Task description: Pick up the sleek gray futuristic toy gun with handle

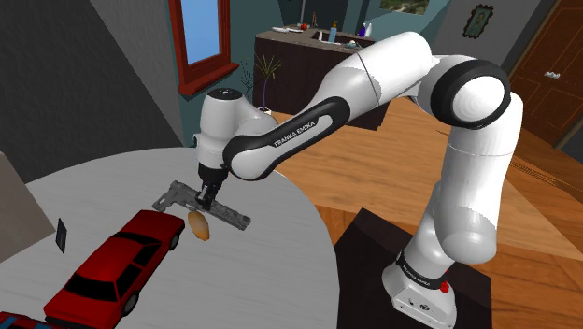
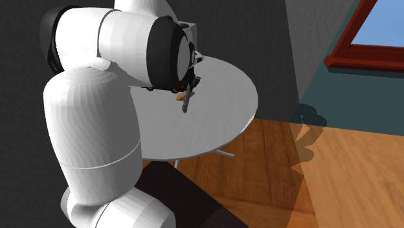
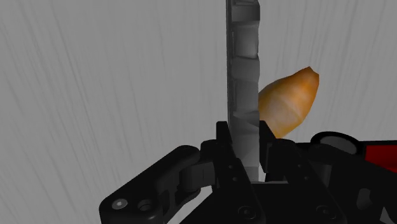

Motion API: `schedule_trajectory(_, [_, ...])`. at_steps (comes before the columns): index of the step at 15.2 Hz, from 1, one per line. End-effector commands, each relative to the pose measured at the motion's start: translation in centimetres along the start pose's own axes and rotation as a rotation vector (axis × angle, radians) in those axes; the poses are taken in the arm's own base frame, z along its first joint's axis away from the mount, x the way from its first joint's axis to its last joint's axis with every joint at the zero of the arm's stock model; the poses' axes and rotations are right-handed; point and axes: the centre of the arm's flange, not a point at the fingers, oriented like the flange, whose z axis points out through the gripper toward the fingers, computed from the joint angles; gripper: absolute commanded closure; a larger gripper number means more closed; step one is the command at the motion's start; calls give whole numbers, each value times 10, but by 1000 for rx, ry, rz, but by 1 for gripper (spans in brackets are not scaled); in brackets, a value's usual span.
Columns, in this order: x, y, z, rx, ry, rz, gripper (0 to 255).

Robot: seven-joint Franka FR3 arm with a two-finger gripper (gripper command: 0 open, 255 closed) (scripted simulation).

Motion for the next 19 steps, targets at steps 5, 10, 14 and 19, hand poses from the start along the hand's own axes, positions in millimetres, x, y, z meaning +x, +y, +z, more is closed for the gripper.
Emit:
schedule_trajectory(5, [3,0,-16,0,-1,0,255])
schedule_trajectory(10, [7,0,-42,0,-1,0,255])
schedule_trajectory(14, [11,0,-62,0,-1,0,255])
schedule_trajectory(19, [14,0,-79,0,-1,0,255])
